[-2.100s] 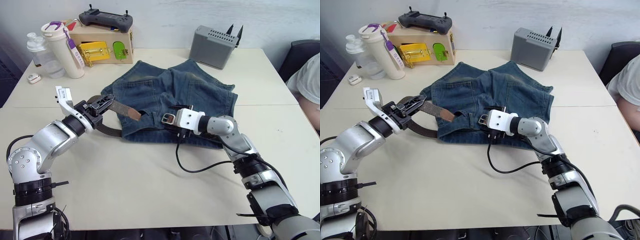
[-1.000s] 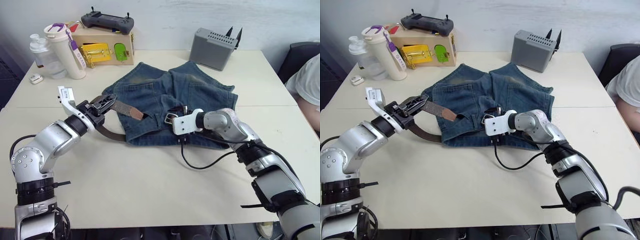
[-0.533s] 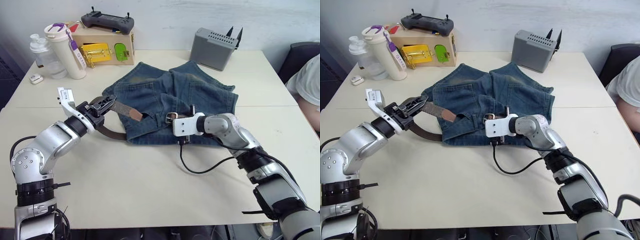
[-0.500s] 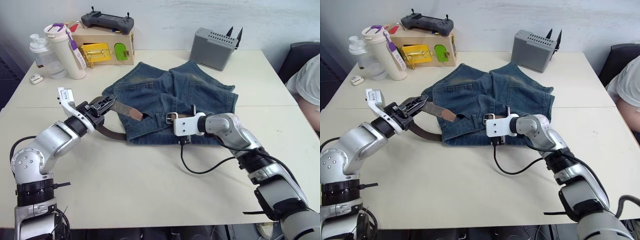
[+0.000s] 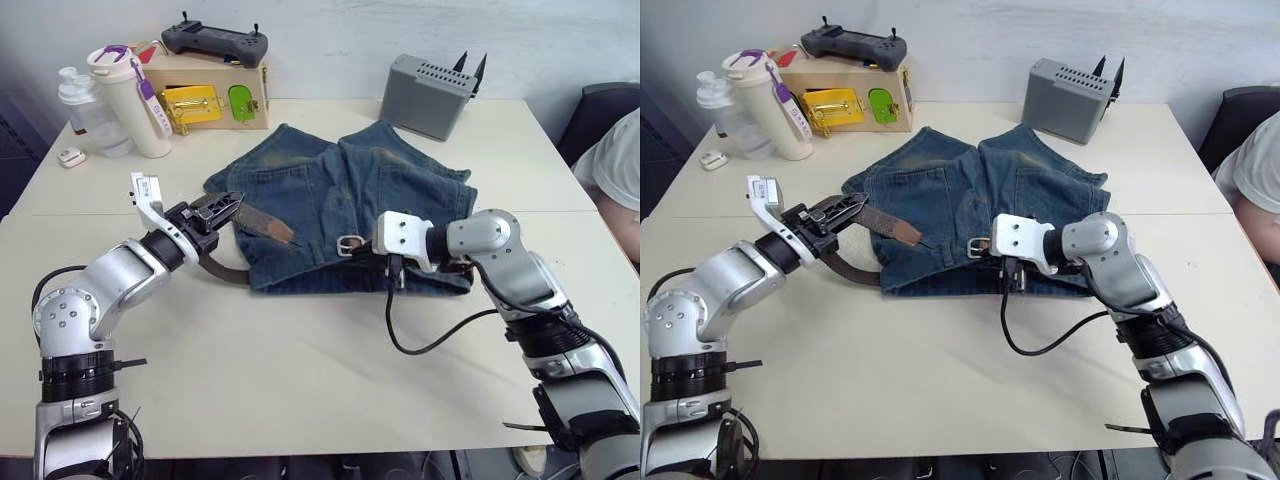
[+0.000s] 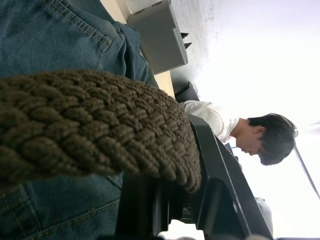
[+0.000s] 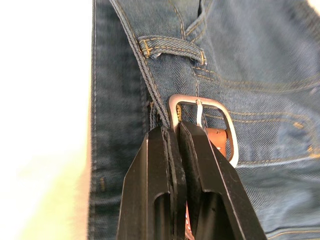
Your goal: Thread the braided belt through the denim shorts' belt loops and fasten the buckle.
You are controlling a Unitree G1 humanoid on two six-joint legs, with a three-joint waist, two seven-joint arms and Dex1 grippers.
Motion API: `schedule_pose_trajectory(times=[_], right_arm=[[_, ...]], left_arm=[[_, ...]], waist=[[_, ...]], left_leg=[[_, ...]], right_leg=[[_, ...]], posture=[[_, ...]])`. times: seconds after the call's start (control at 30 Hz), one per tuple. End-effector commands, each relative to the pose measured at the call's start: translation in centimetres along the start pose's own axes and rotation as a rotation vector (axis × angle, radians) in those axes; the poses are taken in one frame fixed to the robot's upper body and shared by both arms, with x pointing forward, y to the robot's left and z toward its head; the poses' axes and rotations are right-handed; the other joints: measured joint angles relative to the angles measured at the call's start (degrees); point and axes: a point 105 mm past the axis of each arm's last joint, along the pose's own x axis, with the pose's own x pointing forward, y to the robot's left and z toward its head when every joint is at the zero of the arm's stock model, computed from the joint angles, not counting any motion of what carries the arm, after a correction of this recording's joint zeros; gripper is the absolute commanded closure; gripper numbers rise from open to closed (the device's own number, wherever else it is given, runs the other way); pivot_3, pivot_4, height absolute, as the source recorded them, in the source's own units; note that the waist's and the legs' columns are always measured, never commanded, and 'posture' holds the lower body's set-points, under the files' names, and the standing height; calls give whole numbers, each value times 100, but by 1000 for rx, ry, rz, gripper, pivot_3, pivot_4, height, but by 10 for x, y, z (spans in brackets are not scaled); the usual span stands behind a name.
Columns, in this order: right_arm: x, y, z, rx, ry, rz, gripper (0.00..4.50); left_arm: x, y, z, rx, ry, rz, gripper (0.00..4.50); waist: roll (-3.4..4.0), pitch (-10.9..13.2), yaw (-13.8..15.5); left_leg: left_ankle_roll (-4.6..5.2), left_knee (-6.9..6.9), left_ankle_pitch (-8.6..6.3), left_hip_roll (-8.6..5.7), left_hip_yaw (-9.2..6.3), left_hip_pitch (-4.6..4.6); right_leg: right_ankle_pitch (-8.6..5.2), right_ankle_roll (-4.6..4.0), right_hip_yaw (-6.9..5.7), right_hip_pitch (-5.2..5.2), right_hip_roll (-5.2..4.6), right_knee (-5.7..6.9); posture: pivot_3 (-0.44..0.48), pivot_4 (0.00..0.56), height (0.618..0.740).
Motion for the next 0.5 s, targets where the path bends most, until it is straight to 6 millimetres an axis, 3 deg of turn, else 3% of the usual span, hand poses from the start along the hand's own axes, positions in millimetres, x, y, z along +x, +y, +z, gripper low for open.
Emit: schedule_pose_trajectory(times=[0.03,0.07,0.17,0.4,0.5], right_arm=[[11,5,-1,-3,1,-14,4466],[12,6,-1,11,-4,-14,4466],[10,5,4,40,-25,-12,3465],[-18,-7,27,128,-103,-2,142],[-14,-20,47,252,-230,-66,62]], left_arm=[[8,-8,-6,41,28,-34,4500],[9,-10,-7,53,32,-38,4500],[12,-13,-9,79,22,-48,4500],[6,-10,-12,165,44,-32,4500],[3,-9,-8,168,23,-28,4500]], waist=[[0,0,-6],[0,0,-1],[0,0,0],[1,0,-1],[1,1,-17]], left_leg=[[0,0,0,0,0,0],[-1,0,0,0,0,0],[-1,2,1,0,0,-3],[-1,2,1,0,0,-6],[-1,2,1,0,0,-7]], right_leg=[[0,0,0,0,0,0],[0,0,0,-1,0,1],[0,0,0,-3,1,1],[0,0,0,-5,1,1],[0,0,0,-7,1,3]], posture=[[0,150,736],[0,150,736],[0,150,736],[0,150,736],[0,150,736]])
